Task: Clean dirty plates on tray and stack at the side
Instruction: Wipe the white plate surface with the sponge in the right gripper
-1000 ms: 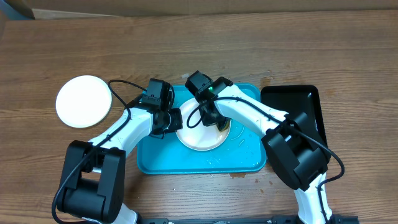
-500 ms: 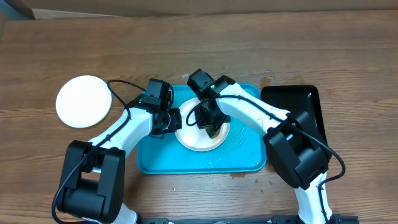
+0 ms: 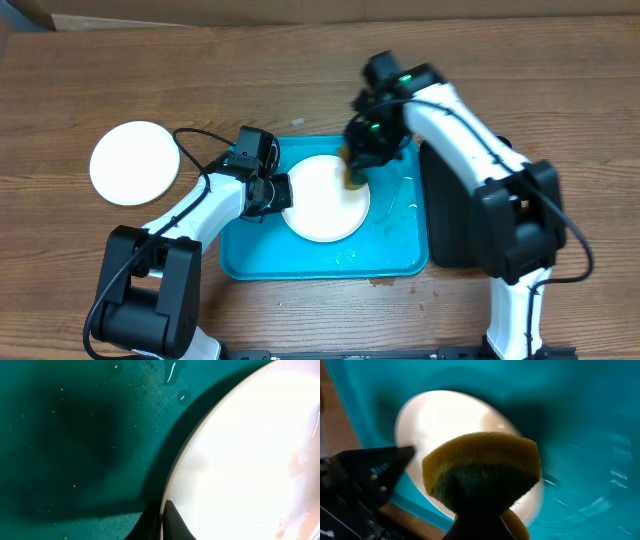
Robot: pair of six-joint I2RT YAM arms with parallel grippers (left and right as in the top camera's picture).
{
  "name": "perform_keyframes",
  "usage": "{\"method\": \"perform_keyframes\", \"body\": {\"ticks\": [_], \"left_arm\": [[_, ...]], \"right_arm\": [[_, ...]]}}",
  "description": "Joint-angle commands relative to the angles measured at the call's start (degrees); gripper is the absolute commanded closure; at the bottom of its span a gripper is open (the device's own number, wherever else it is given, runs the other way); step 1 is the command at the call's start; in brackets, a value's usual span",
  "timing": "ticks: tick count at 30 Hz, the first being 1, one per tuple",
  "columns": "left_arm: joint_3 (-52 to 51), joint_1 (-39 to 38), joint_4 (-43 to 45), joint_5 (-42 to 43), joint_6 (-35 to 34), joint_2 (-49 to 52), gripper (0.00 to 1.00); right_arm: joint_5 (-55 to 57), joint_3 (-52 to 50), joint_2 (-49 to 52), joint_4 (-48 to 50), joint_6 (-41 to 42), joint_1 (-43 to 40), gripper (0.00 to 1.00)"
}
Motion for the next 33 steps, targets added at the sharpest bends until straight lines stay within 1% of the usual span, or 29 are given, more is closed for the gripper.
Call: {"method": "perform_keyframes", "body": {"ticks": [1, 6, 10, 14, 20, 23, 24, 25, 26, 27, 31, 33], "left_arm": [[0.4, 0.1, 0.2, 0.1, -0.4, 0.8, 0.94], [0.4, 0.1, 0.2, 0.1, -0.4, 0.8, 0.89], [0.4, 0.1, 0.2, 0.1, -0.4, 0.8, 0.89], [0.4, 0.1, 0.2, 0.1, -0.4, 0.8, 0.89], [0.4, 0.1, 0.2, 0.1, -0.4, 0.8, 0.89], [0.4, 0.1, 0.3, 0.1, -0.4, 0.8, 0.88], [0.4, 0.1, 0.3, 0.1, -0.4, 0.8, 0.88], [0.4, 0.1, 0.4, 0.1, -0.4, 0.8, 0.88], [0.4, 0.1, 0.4, 0.1, -0.4, 0.8, 0.88], [0.4, 0.1, 0.4, 0.1, -0.4, 0.8, 0.87], [0.4, 0.1, 0.4, 0.1, -0.4, 0.8, 0.84], [0.4, 0.1, 0.4, 0.1, -0.4, 0.8, 0.79]], "right_arm": [[7.3, 1.5, -4.9, -3.4, -2.1, -4.5, 0.96], [20.3, 1.4, -5.9, -10.1, -2.0, -12.0, 0.96], [29.0, -1.9, -5.9, -10.6, -1.4, -16.3, 0.96], [33.3, -7.2, -5.9, -7.8, -1.4, -18.6, 0.96], [34.5, -15.7, -5.9, 2.5, -1.5, -20.3, 0.96], [34.4, -17.6, -5.9, 5.4, -1.5, -20.3, 0.96], [34.4, -17.9, -5.9, 5.7, -1.5, -20.3, 0.91], [34.4, -18.0, -5.9, 5.6, -1.5, -20.3, 0.71], [34.4, -17.9, -5.9, 5.6, -1.5, -20.3, 0.59], [34.4, -17.9, -5.9, 5.6, -1.7, -20.3, 0.56], [34.4, -16.5, -5.9, 4.3, -1.9, -20.5, 0.54], [34.4, -14.3, -5.9, 2.5, -1.9, -20.6, 0.53]]}}
